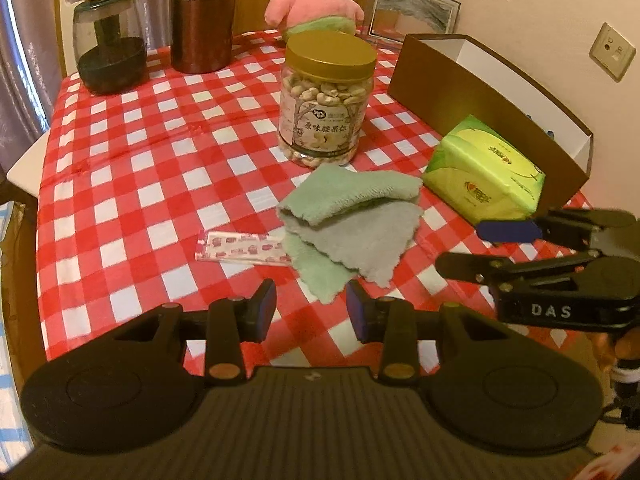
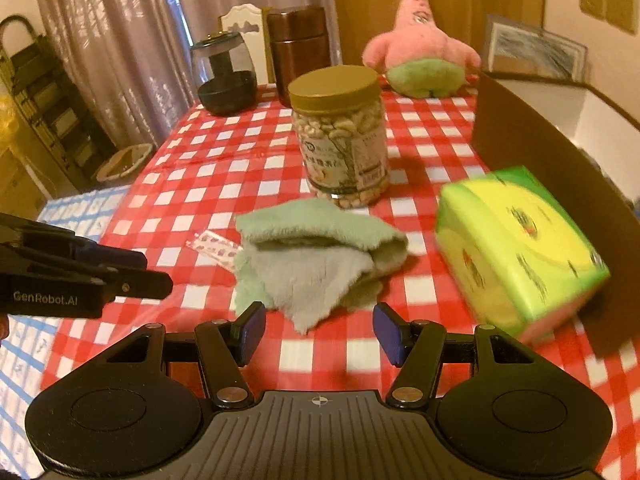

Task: Organize soft objects
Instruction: 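Grasp the light-green fuzzy cloth with the right tool and lift it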

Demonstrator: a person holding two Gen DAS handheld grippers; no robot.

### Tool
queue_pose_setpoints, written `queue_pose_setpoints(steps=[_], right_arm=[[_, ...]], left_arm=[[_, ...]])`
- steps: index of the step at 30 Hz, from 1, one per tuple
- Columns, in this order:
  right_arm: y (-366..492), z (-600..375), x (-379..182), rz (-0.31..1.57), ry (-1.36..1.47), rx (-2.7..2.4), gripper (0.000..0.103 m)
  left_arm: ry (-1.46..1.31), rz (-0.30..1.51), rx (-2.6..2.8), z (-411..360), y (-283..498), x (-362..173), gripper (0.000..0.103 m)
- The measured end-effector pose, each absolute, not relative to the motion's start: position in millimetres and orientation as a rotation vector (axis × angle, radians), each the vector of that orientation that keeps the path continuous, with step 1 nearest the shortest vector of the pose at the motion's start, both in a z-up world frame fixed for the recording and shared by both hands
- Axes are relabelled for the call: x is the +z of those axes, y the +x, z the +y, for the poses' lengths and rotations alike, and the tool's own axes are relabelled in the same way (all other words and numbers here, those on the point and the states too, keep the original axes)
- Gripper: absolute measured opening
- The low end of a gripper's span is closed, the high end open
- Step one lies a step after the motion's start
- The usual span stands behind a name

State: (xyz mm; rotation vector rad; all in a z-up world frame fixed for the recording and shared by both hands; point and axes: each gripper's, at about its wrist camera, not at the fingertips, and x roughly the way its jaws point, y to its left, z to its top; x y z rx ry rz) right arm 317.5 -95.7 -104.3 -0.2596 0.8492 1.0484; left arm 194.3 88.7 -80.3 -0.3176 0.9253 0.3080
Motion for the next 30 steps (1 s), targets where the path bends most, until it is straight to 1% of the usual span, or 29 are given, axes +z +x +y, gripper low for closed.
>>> queue_pose_setpoints(steps=[12,21,22,24,26,30], right_arm=[[335,-36,-123,0.721,-0.440,1.115,0.060],[338,0,-152,0.652,-0.606,1.131,0.059],[339,2,-155,0.644,-0.610,1.129,0.057],[344,0,-156,0.640,-0.577,1.142,0.019],[352,-4,-152,0.660,-0.529,1.127,0.009],[369,-29,-135,0.682,-0.352,1.131,0.008]], left_arm=[[-0.317,0.941,0.311,111,215,-98,0.035],[-0.331,0.950,0.319,121,216,-103,0.035],[-0.333,0.951,0.321,122,215,-103,0.035],[-0.338,0.949,0.324,123,213,-103,0.034],[-0.340,0.948,0.327,123,211,-104,0.034],[-0.344,0.949,0.326,123,209,-104,0.034]])
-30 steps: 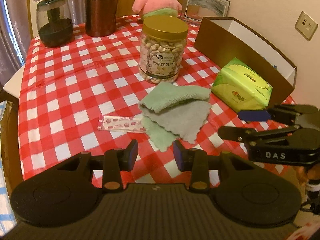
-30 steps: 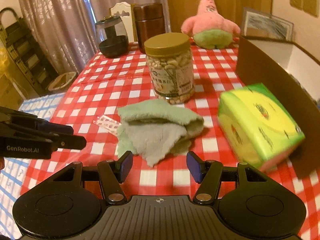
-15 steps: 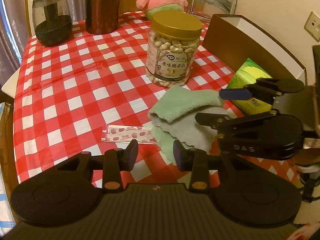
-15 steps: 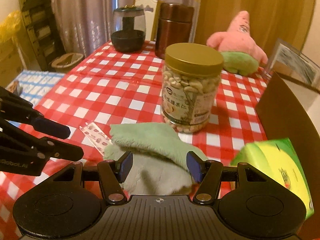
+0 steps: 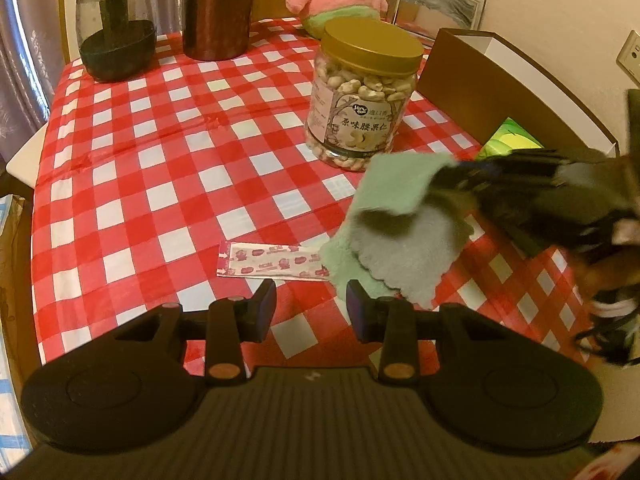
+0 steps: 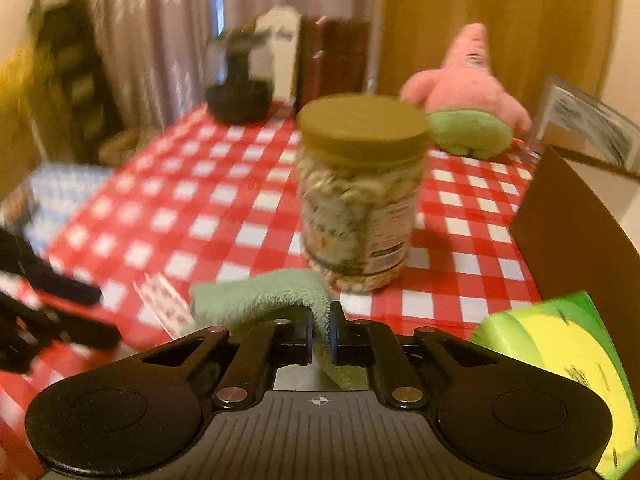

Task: Organize soft objects
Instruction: 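Grasp the light-green fuzzy cloth with the right tool and lift it, then grasp the pink-printed bandage packet with the left tool while the right tool holds the green cloth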

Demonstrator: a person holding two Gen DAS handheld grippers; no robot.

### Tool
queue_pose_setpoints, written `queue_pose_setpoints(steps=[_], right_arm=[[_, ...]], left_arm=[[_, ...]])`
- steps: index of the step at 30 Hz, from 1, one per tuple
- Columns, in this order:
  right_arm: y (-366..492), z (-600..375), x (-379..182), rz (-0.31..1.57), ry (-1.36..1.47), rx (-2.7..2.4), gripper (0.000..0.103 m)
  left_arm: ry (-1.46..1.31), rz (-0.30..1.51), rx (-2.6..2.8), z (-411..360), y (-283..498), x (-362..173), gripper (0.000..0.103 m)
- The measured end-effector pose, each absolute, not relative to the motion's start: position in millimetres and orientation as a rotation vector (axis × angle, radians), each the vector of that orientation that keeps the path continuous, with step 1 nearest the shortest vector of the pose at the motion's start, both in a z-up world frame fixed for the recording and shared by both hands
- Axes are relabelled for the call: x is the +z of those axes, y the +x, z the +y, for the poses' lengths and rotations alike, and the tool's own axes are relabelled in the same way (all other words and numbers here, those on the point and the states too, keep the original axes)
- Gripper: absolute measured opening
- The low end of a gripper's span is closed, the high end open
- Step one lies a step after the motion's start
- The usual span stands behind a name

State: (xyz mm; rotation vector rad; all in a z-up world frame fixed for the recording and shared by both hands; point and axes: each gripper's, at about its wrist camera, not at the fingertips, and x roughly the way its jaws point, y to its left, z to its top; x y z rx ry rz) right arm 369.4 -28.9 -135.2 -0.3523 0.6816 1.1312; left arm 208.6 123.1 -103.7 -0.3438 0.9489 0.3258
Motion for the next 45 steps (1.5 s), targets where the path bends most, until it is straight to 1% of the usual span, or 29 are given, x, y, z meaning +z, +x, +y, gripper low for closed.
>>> queue_pose_setpoints(steps=[8,13,18,21,25,28,30,32,37,38,40,41,42,45], right_arm=[[381,-99,-87,0.709,-0.035,1.153,0.007],[372,-138,-63,0.720,0.051,1.168,0.007],[365,-156,-47,0.749,0.068,1.165,0.007],[367,-146,-59,0.844,0.082,1.164,0.008],[369,-111,-100,1.084,0.052,1.128,0.008],[366,-90,-128,1.194,0.022,1.122,0.008],[367,-84,-139,1.216,-0.027,1.091,0.008],[369,-78,-144,1.200,-0.073,1.068,0.008],[371,-71,-138,1.008,-0.264,1.008,0.008],[372,-72,-138,0.986,-0.279,1.003,0.011],[375,-71,-140,0.962,-0.296,0.990,0.030],[377,-70,-142,0.953,-0.304,0.981,0.050],[378,-69,-143,0.941,-0.311,0.968,0.063],[381,-70,-144,0.910,-0.324,0.963,0.064]], left_arm=[[-0.338,0.944,0.312,118,202,-103,0.034],[-0.336,0.943,0.297,113,197,-102,0.034],[-0.332,0.941,0.281,107,194,-101,0.034],[-0.330,0.943,0.275,104,195,-101,0.034],[-0.328,0.942,0.273,102,194,-99,0.034],[-0.328,0.943,0.279,102,193,-99,0.034],[-0.332,0.945,0.285,103,192,-99,0.034],[-0.335,0.947,0.291,104,191,-99,0.034],[-0.339,0.955,0.296,108,193,-101,0.034],[-0.340,0.957,0.296,109,194,-101,0.034],[-0.339,0.962,0.298,110,197,-103,0.034],[-0.339,0.964,0.298,111,198,-104,0.034],[-0.340,0.965,0.298,112,199,-104,0.034],[-0.339,0.968,0.297,115,202,-106,0.034]])
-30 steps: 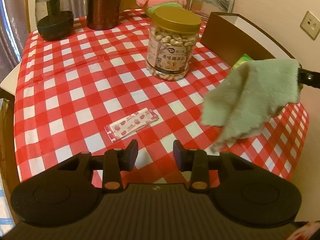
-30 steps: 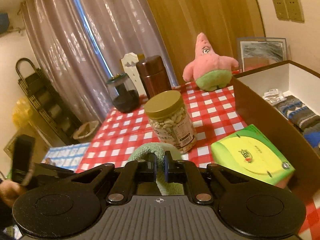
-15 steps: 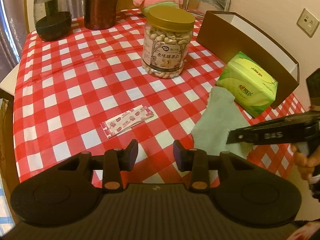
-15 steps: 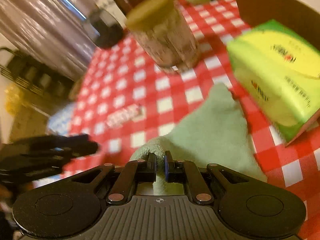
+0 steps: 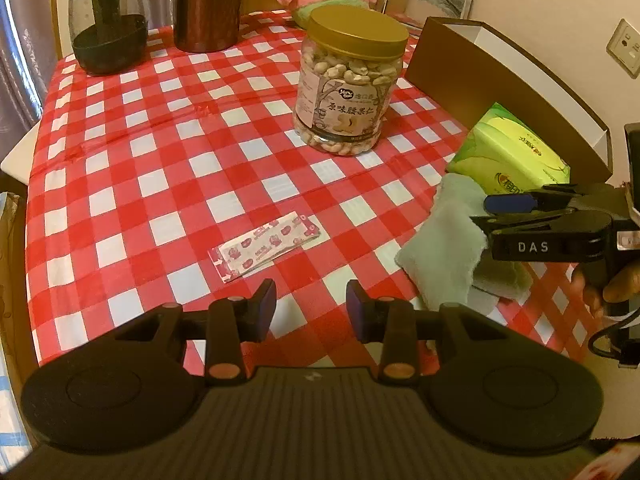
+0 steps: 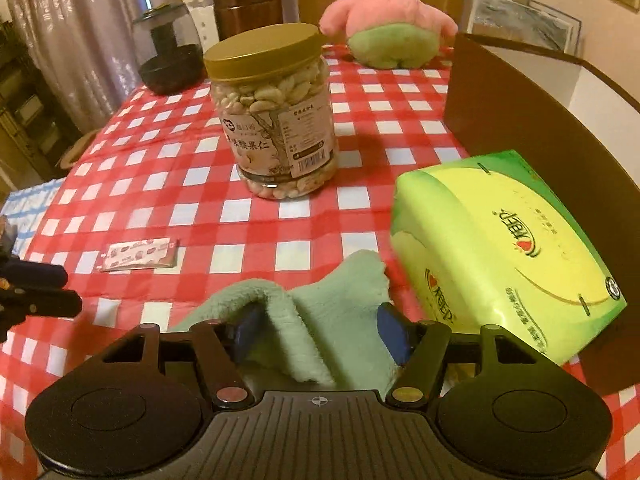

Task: Organize soft objects
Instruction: 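Grasp the pink-printed bandage packet with the left tool while the right tool holds the green cloth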

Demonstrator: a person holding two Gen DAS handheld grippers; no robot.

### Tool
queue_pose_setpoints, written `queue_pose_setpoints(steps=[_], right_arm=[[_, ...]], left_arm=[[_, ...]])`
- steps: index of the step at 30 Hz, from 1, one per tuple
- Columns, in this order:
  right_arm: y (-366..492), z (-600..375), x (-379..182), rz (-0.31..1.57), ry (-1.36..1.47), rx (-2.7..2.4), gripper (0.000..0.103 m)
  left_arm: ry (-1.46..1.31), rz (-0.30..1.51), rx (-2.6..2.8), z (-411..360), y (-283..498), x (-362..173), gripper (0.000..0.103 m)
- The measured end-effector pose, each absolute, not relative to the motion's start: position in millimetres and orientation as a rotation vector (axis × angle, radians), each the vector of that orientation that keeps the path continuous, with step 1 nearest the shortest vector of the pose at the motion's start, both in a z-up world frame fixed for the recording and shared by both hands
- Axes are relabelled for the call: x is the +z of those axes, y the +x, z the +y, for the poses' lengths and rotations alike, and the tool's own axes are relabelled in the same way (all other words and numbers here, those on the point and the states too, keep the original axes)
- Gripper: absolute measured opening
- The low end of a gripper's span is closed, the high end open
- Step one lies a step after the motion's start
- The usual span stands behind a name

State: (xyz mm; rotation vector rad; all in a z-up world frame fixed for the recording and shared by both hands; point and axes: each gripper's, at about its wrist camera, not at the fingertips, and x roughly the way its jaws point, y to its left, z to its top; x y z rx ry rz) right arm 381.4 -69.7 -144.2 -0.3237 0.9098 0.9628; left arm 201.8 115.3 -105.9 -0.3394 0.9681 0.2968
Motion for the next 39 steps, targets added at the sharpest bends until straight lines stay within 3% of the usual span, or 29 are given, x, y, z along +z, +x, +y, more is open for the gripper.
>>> queue_pose_setpoints(steps=[17,19,21,23,30,39], right_arm=[[378,-54,-160,0.947,-0.341,0.960,0.066],[375,-53,-161,0.932,-0.352,0.962,0.059],[373,-52,-159,0.915,-0.353,0.969,0.038],[374,-50,-158,0.914,-0.343,0.987,0.027],[372,-36,-157,0.916,-0.305,0.993,0.026],[375,-40,-161,0.937,-0.259,0.977,0.026]], left_arm=[[-0.299,0.958,0.283,124,206,-115,0.035],[-0.251,0.951,0.267,125,209,-118,0.037],[-0.197,0.948,0.245,127,212,-121,0.041],[-0.137,0.951,0.223,129,216,-125,0.047],[-0.036,0.955,0.112,146,230,-139,0.055],[-0.031,1.019,0.080,159,244,-159,0.049]])
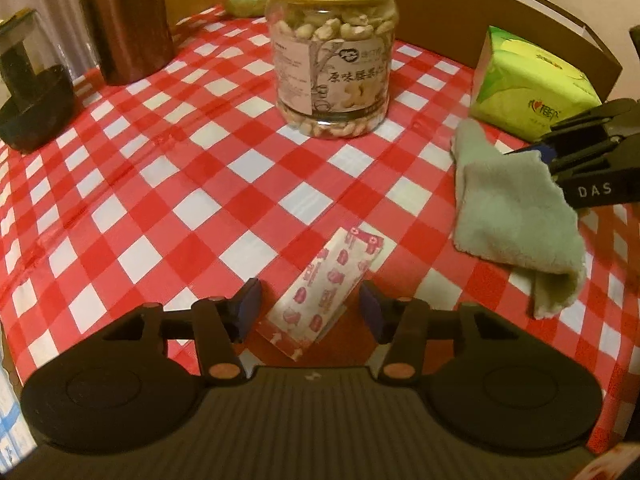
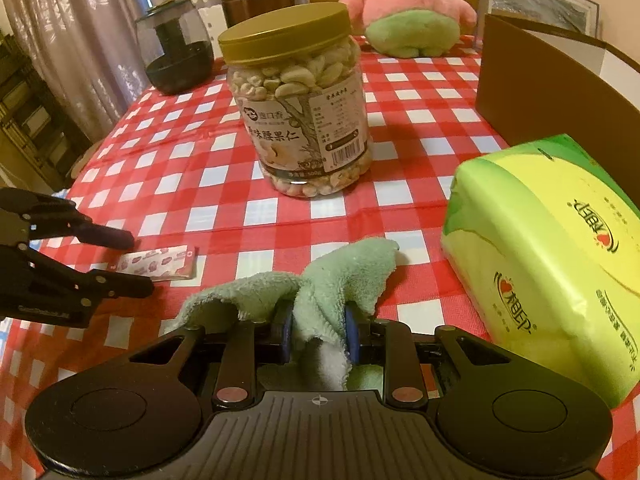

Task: Organize soft objects
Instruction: 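Grasp the pink-printed bandage packet with the left tool while the right tool holds the green cloth, then carry the bandage packet with the left tool and green cloth with the right tool to the box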

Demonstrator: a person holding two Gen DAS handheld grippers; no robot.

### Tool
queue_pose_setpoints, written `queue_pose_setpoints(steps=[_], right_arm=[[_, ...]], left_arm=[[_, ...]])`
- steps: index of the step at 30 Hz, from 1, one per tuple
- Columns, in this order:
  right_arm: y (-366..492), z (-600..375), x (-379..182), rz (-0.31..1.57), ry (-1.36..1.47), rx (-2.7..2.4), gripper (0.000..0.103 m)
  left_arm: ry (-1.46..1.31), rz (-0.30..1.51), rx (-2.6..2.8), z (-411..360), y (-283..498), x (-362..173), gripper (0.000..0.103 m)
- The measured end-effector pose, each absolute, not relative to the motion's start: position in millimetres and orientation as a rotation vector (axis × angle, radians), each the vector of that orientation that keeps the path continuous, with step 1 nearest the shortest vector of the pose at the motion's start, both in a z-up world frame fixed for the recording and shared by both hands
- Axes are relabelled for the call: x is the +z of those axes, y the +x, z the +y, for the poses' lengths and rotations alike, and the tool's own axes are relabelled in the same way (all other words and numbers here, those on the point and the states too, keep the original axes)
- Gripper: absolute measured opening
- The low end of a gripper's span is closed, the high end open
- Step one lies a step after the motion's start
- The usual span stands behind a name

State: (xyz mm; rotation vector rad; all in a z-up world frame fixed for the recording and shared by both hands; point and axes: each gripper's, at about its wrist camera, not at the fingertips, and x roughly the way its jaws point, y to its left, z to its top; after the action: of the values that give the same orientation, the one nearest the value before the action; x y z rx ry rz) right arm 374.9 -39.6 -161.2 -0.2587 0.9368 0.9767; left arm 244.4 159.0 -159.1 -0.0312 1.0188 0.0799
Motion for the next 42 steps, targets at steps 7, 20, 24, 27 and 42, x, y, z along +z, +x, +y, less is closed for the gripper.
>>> queue_pose_setpoints(steps=[7,20,24,27,42], right_arm=[[373,-39,-162,0.934,-0.254,0.967,0.026],[372,-39,-163,0.927,-0.254,0.963,0.027],[371,-39,-163,0.923,-0.251,0.962,0.027],[371,-39,-163,0.920,-0.252,0.962,0.027],[364,-50,-155,0.892,-0.224,1.001,0.024]], left_arm=[[-0.082,1.028,0.104,148,240,-156,0.037],[-0.071,1.043,0.174,132,250,-156,0.027],[-0.074,1.049,0.190,131,252,-155,0.025],[-0.075,1.053,0.201,129,252,-155,0.024],[-0.128,1.026,0.226,128,237,-137,0.023]])
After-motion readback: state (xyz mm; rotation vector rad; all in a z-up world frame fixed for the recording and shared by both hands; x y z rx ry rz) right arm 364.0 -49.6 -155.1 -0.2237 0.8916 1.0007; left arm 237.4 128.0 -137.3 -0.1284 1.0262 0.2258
